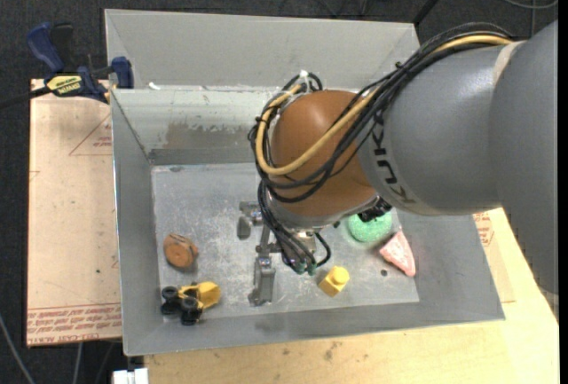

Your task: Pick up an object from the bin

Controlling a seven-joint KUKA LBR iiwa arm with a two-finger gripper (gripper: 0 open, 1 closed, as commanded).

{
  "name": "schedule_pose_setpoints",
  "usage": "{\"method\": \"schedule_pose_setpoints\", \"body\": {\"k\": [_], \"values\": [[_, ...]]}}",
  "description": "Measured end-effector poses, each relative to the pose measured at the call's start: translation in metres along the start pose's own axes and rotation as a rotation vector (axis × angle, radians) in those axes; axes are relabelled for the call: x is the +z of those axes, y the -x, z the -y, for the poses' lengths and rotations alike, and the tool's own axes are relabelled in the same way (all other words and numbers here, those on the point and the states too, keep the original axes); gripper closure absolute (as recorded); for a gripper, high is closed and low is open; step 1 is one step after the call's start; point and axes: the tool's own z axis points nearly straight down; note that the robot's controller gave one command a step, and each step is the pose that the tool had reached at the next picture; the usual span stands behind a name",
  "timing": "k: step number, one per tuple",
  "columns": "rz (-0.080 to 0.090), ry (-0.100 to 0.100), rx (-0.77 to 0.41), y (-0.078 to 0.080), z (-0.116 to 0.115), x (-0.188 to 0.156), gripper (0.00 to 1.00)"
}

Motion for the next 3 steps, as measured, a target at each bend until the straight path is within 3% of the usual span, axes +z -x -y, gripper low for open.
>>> {"method": "schedule_pose_setpoints", "body": {"k": [1, 2, 3], "values": [[0.007, 0.001, 0.003, 0.002, 0.001, -0.004, 0.00], [0.014, 0.003, 0.005, 0.001, -0.048, 0.043, 0.00], [0.006, 0.000, 0.014, -0.004, -0.082, 0.078, 0.00]]}}
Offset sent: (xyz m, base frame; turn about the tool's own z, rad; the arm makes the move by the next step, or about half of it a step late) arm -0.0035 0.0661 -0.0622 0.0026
